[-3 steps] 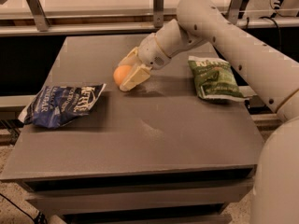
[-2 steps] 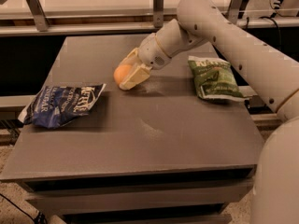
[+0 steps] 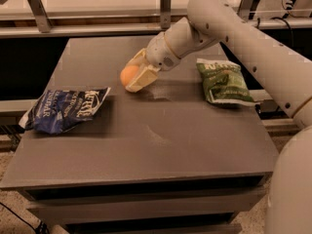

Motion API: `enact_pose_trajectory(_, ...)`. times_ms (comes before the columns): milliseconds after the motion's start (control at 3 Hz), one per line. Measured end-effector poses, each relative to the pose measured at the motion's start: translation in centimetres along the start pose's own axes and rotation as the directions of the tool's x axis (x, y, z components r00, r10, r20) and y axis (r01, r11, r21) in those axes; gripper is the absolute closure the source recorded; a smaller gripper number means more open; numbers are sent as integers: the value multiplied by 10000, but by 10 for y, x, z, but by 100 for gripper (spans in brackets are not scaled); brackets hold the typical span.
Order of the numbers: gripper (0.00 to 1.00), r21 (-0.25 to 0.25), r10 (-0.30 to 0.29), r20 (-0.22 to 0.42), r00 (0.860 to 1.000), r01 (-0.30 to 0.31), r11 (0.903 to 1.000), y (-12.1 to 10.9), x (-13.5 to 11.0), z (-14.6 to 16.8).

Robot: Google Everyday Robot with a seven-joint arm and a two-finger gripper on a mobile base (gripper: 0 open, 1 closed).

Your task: Pick orange

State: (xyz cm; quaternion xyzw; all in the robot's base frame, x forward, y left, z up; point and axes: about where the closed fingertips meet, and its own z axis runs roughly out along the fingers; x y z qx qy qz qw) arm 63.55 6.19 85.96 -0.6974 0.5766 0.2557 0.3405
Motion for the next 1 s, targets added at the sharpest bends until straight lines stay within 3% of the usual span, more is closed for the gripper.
enact_pose_trajectory(333, 100, 278, -350, 23, 9994, 350, 9990, 3, -16, -19)
enact_pose_trajectory(667, 100, 871, -904, 110, 9958, 891, 9922, 10, -38, -52)
enact_pose_trajectory(1000, 100, 870, -904, 110, 9958, 891, 9922, 10, -38, -52)
